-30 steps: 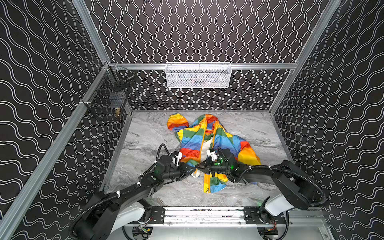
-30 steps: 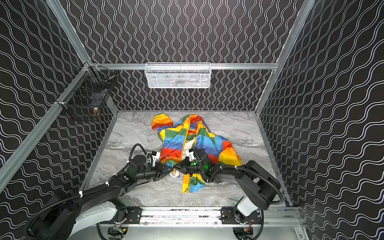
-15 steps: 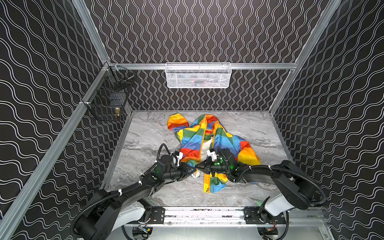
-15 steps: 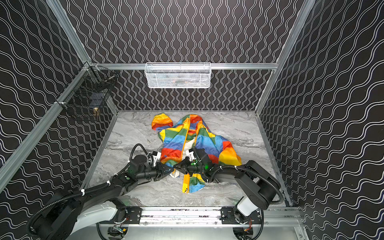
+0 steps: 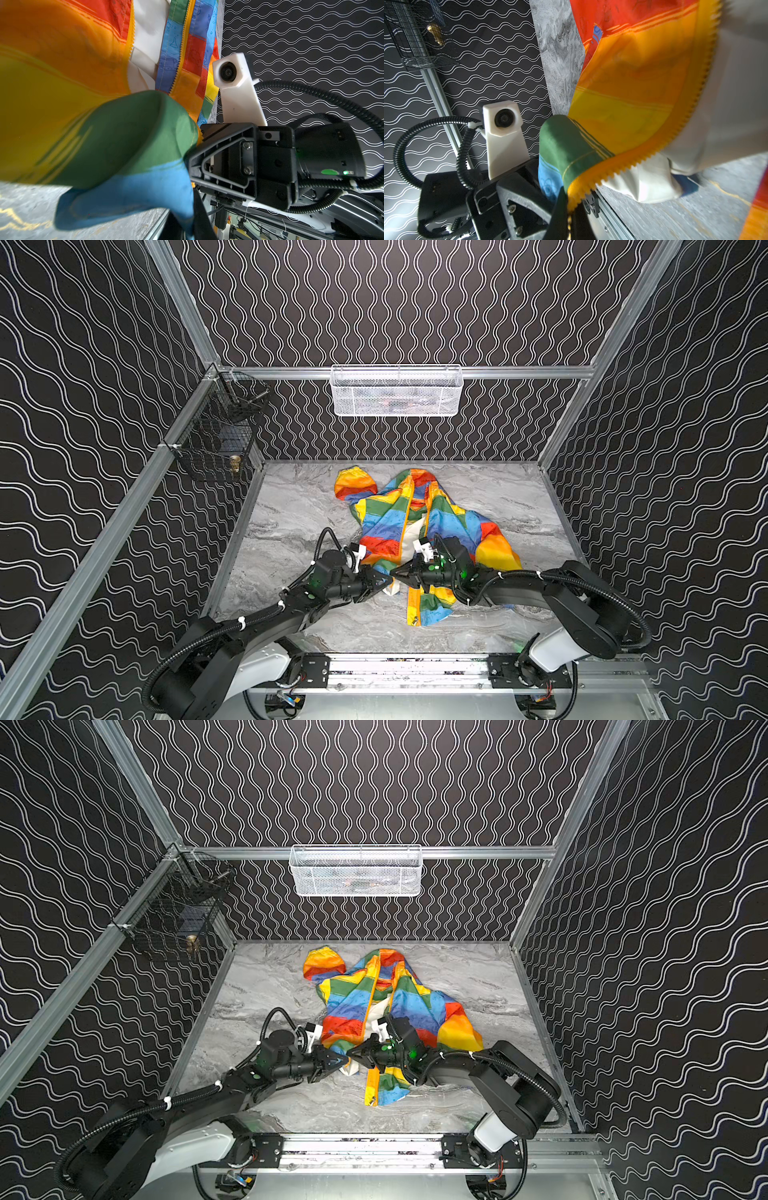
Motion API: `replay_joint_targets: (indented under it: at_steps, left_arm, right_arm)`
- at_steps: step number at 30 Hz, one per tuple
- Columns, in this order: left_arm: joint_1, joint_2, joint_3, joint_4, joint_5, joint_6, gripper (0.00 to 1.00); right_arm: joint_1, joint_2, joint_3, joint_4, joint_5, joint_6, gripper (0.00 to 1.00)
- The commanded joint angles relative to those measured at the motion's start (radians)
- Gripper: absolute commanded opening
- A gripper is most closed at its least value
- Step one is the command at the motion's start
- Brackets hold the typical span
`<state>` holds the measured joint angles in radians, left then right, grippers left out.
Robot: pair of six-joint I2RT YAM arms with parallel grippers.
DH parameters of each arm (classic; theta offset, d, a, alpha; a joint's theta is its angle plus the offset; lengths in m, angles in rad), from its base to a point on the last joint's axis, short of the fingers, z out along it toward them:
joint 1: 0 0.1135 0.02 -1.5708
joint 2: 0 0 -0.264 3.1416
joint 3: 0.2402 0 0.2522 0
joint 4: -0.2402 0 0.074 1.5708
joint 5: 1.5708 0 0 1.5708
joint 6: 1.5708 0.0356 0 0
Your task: Zip up the jacket
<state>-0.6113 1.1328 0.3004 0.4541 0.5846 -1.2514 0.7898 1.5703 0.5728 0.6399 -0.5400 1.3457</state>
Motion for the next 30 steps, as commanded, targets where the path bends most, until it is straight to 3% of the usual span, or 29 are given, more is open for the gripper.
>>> replay_joint_targets:
  at_steps: [1, 13, 16, 23, 30]
  left_arm:
    - [-0.002, 0.003, -0.006, 0.056, 0.018, -0.008, 0.09]
    - [-0.003, -0.008, 0.002, 0.018, 0.013, 0.011, 0.0]
    - [-0.002, -0.025, 0.016, -0.037, 0.001, 0.035, 0.0]
    - [-0.003, -0.069, 0.046, -0.151, -0.029, 0.111, 0.0]
    - [-0.001, -0.092, 0.056, -0.2, -0.065, 0.174, 0.0]
  right_arm:
    - [0.0, 0.0, 0.008, 0.018, -0.006, 0.004, 0.0]
    - [0.0, -0.002, 0.006, 0.016, -0.006, 0.003, 0.0]
    - [0.0, -0.006, 0.001, 0.014, -0.006, 0.0, 0.08]
    - [-0.001, -0.067, -0.006, -0.095, 0.043, -0.061, 0.5]
    - [0.002, -0.233, 0.022, -0.464, 0.255, -0.228, 0.91]
